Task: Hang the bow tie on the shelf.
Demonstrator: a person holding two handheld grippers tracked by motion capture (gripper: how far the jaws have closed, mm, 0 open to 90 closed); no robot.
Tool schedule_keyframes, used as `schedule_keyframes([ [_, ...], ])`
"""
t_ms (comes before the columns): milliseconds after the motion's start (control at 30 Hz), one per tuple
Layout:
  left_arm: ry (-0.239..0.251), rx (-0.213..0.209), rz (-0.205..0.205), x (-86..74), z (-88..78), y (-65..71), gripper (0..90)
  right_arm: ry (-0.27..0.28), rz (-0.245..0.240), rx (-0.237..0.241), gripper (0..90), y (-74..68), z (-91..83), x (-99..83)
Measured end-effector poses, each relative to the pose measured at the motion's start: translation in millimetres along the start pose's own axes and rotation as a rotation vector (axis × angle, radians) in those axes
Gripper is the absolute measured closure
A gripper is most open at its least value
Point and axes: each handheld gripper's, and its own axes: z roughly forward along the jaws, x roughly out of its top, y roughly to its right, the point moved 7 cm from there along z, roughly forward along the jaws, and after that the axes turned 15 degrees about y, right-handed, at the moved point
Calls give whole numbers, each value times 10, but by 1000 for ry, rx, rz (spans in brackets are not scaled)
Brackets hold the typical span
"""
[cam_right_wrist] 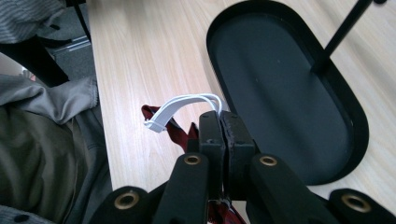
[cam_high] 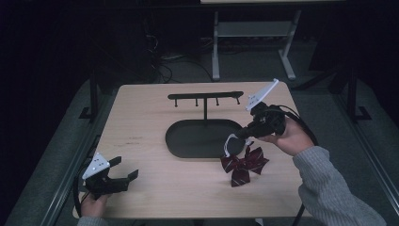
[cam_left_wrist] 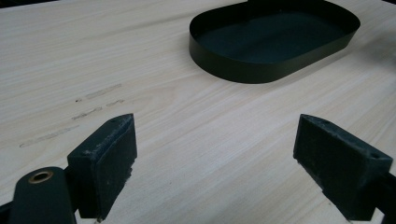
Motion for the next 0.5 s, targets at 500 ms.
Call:
schedule_keyframes([
  [500,3,1,-7,-2,-1,-13,130,-4,-31,22,875,115,38,361],
])
